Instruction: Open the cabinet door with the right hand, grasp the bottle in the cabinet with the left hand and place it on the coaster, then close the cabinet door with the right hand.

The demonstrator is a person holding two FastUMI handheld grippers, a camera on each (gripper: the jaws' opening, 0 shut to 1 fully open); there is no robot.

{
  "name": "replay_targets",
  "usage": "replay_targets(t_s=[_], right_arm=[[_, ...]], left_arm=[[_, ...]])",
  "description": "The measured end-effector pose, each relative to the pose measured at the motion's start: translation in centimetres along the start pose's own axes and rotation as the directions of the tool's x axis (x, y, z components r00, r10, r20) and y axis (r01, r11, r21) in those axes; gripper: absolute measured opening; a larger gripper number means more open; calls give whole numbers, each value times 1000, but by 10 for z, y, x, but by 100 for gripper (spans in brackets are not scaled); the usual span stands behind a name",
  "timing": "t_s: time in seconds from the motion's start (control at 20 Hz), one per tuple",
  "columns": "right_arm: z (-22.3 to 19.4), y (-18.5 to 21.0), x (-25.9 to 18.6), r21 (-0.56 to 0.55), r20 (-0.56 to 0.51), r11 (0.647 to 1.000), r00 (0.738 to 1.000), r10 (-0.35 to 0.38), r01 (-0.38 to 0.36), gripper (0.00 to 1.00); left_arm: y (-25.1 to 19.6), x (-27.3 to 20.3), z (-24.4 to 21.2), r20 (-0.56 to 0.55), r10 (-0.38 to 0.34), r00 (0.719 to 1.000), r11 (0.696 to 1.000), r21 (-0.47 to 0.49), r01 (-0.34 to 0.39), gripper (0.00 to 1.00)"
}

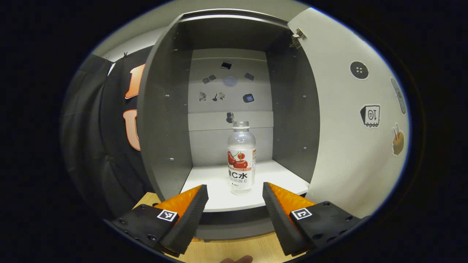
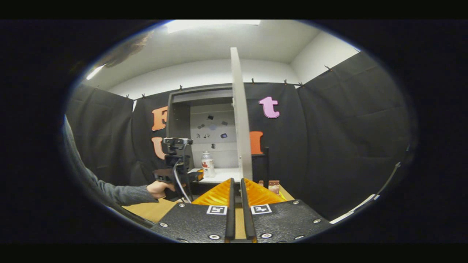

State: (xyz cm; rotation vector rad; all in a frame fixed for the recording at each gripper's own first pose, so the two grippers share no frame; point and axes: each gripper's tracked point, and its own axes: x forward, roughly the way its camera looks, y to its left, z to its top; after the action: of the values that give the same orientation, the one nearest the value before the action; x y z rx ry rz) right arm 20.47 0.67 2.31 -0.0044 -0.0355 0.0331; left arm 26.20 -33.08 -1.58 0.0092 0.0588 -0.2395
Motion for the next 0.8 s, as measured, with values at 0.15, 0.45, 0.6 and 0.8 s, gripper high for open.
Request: replay_targets(t_s=[0.15, 0.45, 0.6, 0.8], right_arm=[[1, 11, 2, -3, 9, 1000, 1000, 24, -24, 20], [-21, 30, 2, -9, -70, 998, 995, 65, -66, 23], [-32, 36, 10, -3, -115, 998, 992, 59, -59, 18], [-40, 33, 19, -8, -139, 1000, 990, 12, -13, 17]], left_arm=[[-1, 29, 6, 7, -17, 1000, 1000, 2, 17, 98], [-7, 80, 18, 36, -52, 998, 998, 21, 51, 98], [-9, 102, 17, 37, -60, 997, 998, 31, 59, 98], [-9, 125, 11, 26, -53, 998, 998, 28, 53, 98]])
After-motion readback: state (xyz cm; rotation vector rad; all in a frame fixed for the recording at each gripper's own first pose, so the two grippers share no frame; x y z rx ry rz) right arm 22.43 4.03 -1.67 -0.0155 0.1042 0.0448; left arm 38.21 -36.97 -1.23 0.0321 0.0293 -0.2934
